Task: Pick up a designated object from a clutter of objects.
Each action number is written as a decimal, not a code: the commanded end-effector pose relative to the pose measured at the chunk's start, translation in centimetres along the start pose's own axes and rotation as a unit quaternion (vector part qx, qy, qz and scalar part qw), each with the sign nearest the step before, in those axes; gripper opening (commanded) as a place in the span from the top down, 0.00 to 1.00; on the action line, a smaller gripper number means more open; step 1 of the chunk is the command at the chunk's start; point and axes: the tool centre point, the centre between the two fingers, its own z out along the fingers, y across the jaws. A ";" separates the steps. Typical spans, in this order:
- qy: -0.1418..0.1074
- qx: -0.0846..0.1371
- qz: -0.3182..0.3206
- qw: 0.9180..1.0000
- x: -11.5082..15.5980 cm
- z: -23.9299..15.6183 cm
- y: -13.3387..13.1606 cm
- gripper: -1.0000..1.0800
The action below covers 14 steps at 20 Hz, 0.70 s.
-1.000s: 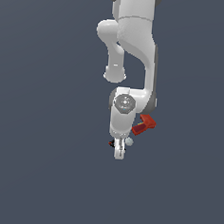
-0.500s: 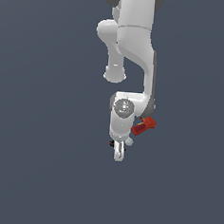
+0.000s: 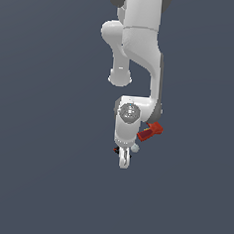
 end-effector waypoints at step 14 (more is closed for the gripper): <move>0.000 0.000 0.001 1.000 2.1 -8.3 -1.4 1.00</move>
